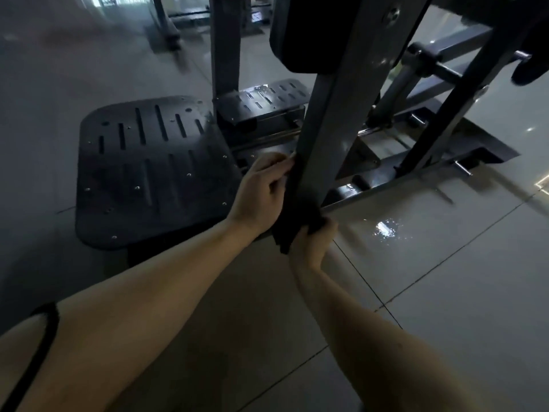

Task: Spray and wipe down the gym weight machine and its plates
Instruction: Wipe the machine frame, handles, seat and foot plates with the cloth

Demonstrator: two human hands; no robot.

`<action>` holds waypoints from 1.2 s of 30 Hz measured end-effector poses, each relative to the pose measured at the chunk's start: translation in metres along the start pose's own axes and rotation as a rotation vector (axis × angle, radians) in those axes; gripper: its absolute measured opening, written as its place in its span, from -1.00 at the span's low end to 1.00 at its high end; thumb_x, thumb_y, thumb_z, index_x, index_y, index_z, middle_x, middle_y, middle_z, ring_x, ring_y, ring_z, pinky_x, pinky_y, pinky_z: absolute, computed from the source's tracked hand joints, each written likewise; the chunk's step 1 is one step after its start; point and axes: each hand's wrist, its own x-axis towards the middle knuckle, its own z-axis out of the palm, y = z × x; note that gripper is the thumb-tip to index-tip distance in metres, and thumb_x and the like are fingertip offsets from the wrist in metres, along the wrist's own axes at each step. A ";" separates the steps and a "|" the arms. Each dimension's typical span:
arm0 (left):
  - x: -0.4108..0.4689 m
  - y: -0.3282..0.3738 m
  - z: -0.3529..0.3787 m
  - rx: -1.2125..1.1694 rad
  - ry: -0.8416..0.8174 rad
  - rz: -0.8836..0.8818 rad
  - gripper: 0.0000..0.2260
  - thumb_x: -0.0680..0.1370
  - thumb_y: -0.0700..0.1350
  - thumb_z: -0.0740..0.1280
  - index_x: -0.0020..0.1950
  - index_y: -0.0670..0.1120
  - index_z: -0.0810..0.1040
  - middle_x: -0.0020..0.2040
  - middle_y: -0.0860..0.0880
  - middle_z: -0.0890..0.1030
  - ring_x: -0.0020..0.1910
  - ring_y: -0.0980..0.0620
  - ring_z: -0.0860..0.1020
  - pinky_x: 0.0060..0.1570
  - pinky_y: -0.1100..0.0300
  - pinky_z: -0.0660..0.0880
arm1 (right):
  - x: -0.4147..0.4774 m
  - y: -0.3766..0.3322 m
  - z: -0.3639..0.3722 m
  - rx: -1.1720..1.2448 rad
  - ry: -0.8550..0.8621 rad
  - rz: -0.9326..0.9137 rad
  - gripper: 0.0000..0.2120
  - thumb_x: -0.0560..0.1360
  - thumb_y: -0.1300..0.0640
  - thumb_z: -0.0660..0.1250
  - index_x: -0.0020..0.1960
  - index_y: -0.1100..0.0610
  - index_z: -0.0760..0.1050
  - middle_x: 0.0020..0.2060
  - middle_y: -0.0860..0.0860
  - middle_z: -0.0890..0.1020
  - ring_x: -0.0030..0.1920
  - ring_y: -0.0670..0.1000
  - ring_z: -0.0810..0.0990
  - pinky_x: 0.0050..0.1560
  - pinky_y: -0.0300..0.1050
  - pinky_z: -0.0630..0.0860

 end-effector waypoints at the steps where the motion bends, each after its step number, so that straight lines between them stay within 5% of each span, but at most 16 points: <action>1: -0.003 -0.002 0.001 -0.052 -0.027 -0.026 -0.61 0.61 -0.30 0.22 0.43 -0.15 0.54 0.23 -0.02 0.52 0.23 0.00 0.53 0.21 -0.04 0.58 | -0.002 0.024 0.002 -0.037 -0.062 0.124 -0.74 0.49 0.37 0.20 0.07 0.07 0.35 0.04 0.09 0.47 0.05 0.13 0.49 0.09 0.16 0.51; 3: -0.010 -0.007 0.003 -0.071 -0.115 -0.060 -0.55 0.61 -0.35 0.23 0.49 -0.12 0.47 0.30 -0.02 0.49 0.28 0.04 0.51 0.26 -0.02 0.55 | 0.000 0.047 0.002 -0.110 -0.142 0.284 -0.77 0.51 0.32 0.22 -0.02 0.00 0.33 -0.06 0.06 0.52 0.04 0.23 0.57 0.04 0.21 0.56; 7: -0.012 -0.016 -0.015 -0.003 -0.344 -0.124 -0.56 0.62 -0.32 0.26 0.49 -0.08 0.47 0.40 0.04 0.46 0.30 0.11 0.49 0.38 0.10 0.46 | -0.010 0.013 -0.009 -0.206 -0.188 0.400 -0.86 0.57 0.25 0.29 0.10 0.10 0.41 -0.01 0.09 0.60 -0.07 0.08 0.60 -0.12 0.01 0.58; 12: -0.019 -0.033 -0.073 0.390 -0.484 -0.193 -0.73 0.60 -0.12 0.37 0.31 0.00 0.63 0.30 0.02 0.53 0.27 -0.01 0.52 0.28 -0.01 0.50 | -0.026 -0.043 -0.007 0.001 -0.309 0.426 -0.48 0.31 0.12 0.58 0.22 0.14 0.51 0.02 0.09 0.69 0.01 0.12 0.70 0.08 0.17 0.67; 16: -0.038 -0.047 -0.108 0.586 -0.486 -0.308 -0.76 0.56 0.05 0.42 0.21 0.05 0.66 0.19 0.05 0.51 0.25 -0.01 0.48 0.22 -0.03 0.51 | -0.039 -0.074 -0.004 -0.138 -0.370 0.213 -0.49 0.41 0.23 0.57 0.29 0.15 0.46 0.09 0.06 0.61 0.10 0.09 0.61 0.16 0.04 0.61; 21: -0.064 -0.052 -0.132 0.682 -0.524 -0.371 -0.73 0.55 0.07 0.44 0.25 0.09 0.63 0.22 0.05 0.48 0.25 -0.01 0.44 0.23 -0.06 0.52 | -0.032 -0.108 0.003 -0.314 -0.447 -0.274 -0.69 0.48 0.25 0.48 0.20 0.10 0.57 -0.04 -0.06 0.61 -0.01 -0.08 0.58 -0.06 -0.41 0.45; 27: -0.081 -0.054 -0.147 0.739 -0.483 -0.414 -0.75 0.59 0.01 0.38 0.27 0.07 0.61 0.24 0.03 0.47 0.28 -0.03 0.42 0.26 -0.04 0.49 | -0.004 -0.127 0.026 -0.527 -0.570 -0.646 -0.72 0.54 0.28 0.39 0.23 0.11 0.57 0.08 0.02 0.65 0.10 0.02 0.61 0.12 -0.13 0.53; 32: -0.088 -0.064 -0.162 0.749 -0.425 -0.440 -0.77 0.58 0.04 0.41 0.22 0.06 0.64 0.18 0.05 0.50 0.23 0.01 0.44 0.21 0.02 0.49 | 0.008 -0.124 0.061 -0.616 -0.505 -0.703 -0.74 0.55 0.23 0.37 0.23 0.08 0.57 0.09 0.07 0.68 0.11 0.12 0.63 0.03 -0.05 0.53; 36: -0.090 -0.074 -0.175 0.719 -0.388 -0.508 -0.74 0.55 0.09 0.45 0.20 0.06 0.64 0.15 0.06 0.50 0.23 0.03 0.43 0.21 0.02 0.48 | -0.028 -0.090 0.076 -0.592 -0.749 -0.818 -0.81 0.53 0.24 0.41 0.13 0.13 0.66 0.05 0.11 0.70 0.09 0.21 0.65 0.13 0.03 0.55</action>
